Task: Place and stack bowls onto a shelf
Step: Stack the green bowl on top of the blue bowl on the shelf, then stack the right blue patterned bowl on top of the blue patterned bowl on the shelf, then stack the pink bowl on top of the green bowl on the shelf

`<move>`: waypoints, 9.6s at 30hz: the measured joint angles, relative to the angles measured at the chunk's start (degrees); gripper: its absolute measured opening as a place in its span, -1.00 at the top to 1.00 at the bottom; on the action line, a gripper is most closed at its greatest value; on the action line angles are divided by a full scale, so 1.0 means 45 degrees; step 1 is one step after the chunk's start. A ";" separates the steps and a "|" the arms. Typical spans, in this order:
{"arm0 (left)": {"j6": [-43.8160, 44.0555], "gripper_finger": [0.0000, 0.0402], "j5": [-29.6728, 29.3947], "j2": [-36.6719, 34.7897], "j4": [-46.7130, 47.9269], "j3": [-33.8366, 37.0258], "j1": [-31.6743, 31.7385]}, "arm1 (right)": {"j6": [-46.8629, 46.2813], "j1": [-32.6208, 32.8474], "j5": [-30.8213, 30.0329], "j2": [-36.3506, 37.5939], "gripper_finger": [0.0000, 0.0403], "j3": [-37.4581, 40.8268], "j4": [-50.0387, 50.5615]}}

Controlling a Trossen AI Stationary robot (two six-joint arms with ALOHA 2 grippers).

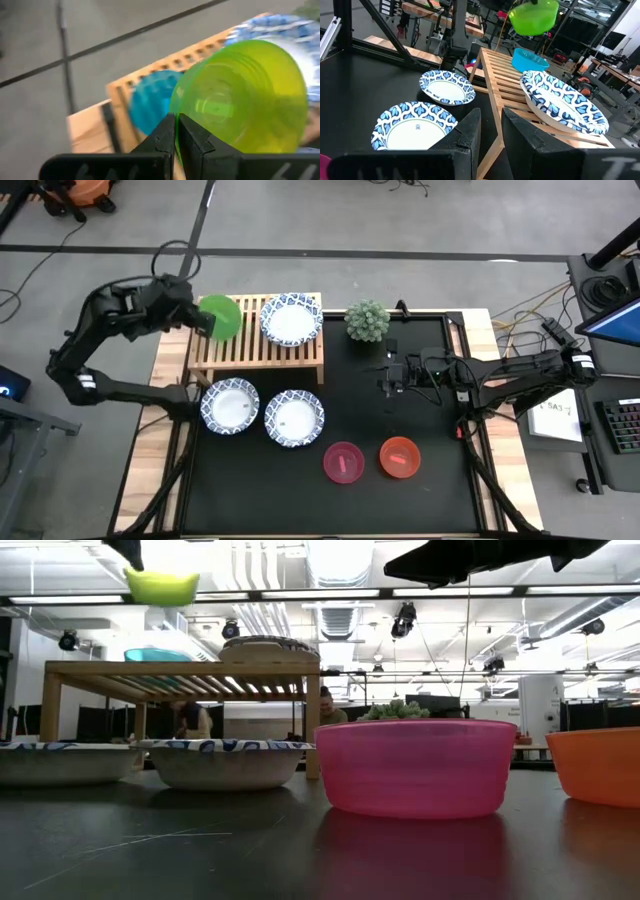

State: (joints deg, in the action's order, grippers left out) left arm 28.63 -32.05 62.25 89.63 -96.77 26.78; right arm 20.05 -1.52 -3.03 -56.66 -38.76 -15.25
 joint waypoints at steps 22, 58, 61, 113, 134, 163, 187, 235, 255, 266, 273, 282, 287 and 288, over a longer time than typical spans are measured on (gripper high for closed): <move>-0.5160 1.00 0.2301 0.2262 -0.1037 0.0038 0.5207 | -0.0005 0.0000 -0.0003 0.0005 0.66 -0.0005 0.0000; -0.4868 0.67 0.2237 0.2709 -0.1061 0.0179 0.5202 | 0.0015 0.0000 -0.0015 0.0005 0.66 -0.0005 0.0000; -0.4868 0.55 0.2242 0.2709 -0.1064 0.0179 0.5202 | 0.0015 0.0000 -0.0015 0.0005 0.66 -0.0005 0.0000; -0.0757 1.00 0.3001 -0.0511 -0.6492 0.6142 -0.3743 | -0.0479 -0.0005 -0.0015 0.0005 0.66 -0.0005 -0.0005; -0.0849 0.83 0.2339 0.2823 -1.1778 0.8344 -1.0107 | -0.1918 0.0034 0.2001 0.2108 0.66 0.0343 0.1516; -0.0778 0.26 0.5453 0.7371 -1.3535 0.8348 -1.0399 | -0.2208 0.0034 0.2113 0.2312 0.66 0.0588 0.1533; 0.0026 0.83 0.5596 0.7396 -1.4894 0.9564 -1.0394 | -0.2074 0.0034 0.2108 0.2312 0.66 0.0588 0.1544; -0.9738 1.00 0.1058 0.5628 -0.5290 -0.0627 -0.4154 | -0.1889 0.0029 0.2098 0.2307 0.66 0.0593 0.1622; -0.9725 0.99 0.3024 0.6391 -0.5301 -0.0627 -0.1821 | -0.1789 0.0029 0.2093 0.2309 0.66 0.0593 0.1666; -0.9822 0.57 0.3024 0.6750 -0.5239 -0.0627 -0.1823 | -0.1792 0.0029 0.2089 0.2307 0.66 0.0593 0.1724; -0.9325 0.29 0.3351 0.6585 -0.4568 -0.0627 -0.1860 | -0.1787 0.0029 0.2089 0.2307 0.66 0.0593 0.1724; -0.8911 0.16 0.4044 0.6411 -0.4137 -0.0627 -0.1865 | -0.1787 0.0026 0.2091 0.2307 0.66 0.0593 0.1724; -0.8460 0.16 0.5005 0.6241 -0.3883 -0.0627 -0.1927 | -0.1787 0.0024 0.2093 0.2307 0.66 0.0593 0.1744; -0.8262 0.16 0.5342 0.6183 -0.3863 -0.0627 -0.1965 | -0.1787 0.0024 0.2093 0.2308 0.66 0.0593 0.1744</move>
State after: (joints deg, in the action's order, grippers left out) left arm -8.55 -8.01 90.07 72.25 -99.59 17.94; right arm 12.01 -1.41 6.39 -46.28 -36.10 -7.40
